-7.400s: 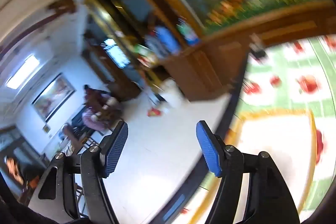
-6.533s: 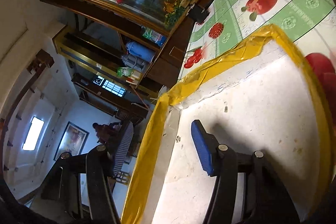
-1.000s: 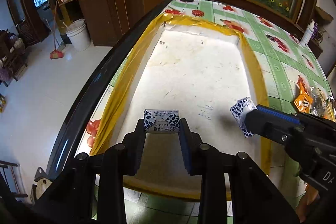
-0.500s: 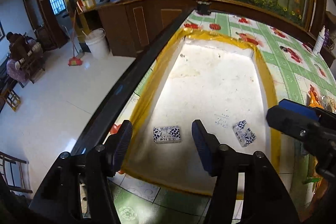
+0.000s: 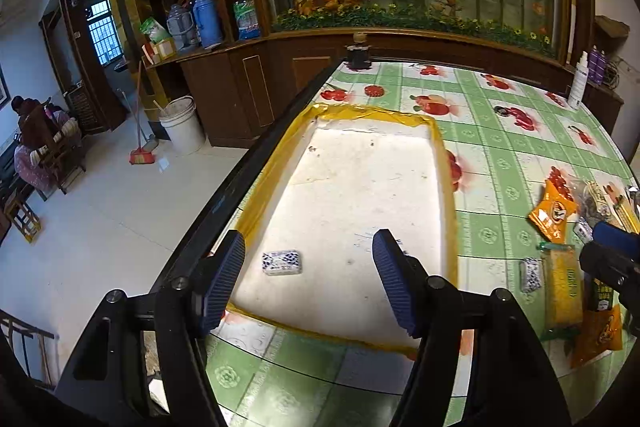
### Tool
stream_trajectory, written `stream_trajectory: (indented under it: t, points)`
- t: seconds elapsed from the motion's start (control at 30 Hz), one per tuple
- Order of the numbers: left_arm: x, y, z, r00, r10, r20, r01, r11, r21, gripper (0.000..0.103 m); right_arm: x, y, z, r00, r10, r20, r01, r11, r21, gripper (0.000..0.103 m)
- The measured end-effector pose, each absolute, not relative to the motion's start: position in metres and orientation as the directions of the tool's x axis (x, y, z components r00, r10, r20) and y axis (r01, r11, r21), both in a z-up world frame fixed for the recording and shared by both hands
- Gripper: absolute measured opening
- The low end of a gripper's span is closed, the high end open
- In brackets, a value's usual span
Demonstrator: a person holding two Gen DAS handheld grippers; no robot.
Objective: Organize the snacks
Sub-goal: 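Move both open tools back over the snacks on the table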
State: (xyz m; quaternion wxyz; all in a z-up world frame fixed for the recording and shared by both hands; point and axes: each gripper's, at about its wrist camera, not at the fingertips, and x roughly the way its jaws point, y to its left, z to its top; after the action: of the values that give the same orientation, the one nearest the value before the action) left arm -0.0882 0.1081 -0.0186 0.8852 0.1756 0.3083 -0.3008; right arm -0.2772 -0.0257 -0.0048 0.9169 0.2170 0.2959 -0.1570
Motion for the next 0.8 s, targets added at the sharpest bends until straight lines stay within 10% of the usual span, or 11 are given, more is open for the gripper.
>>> stream_trajectory:
  t: [0.8]
  points:
    - [-0.169,0.047,-0.038,0.498,-0.480,-0.722,0.785,0.604,0.140,0.073,-0.446,-0.059,-0.047,0.653,-0.348,-0.673,0.678,0.664,0.315,0.073]
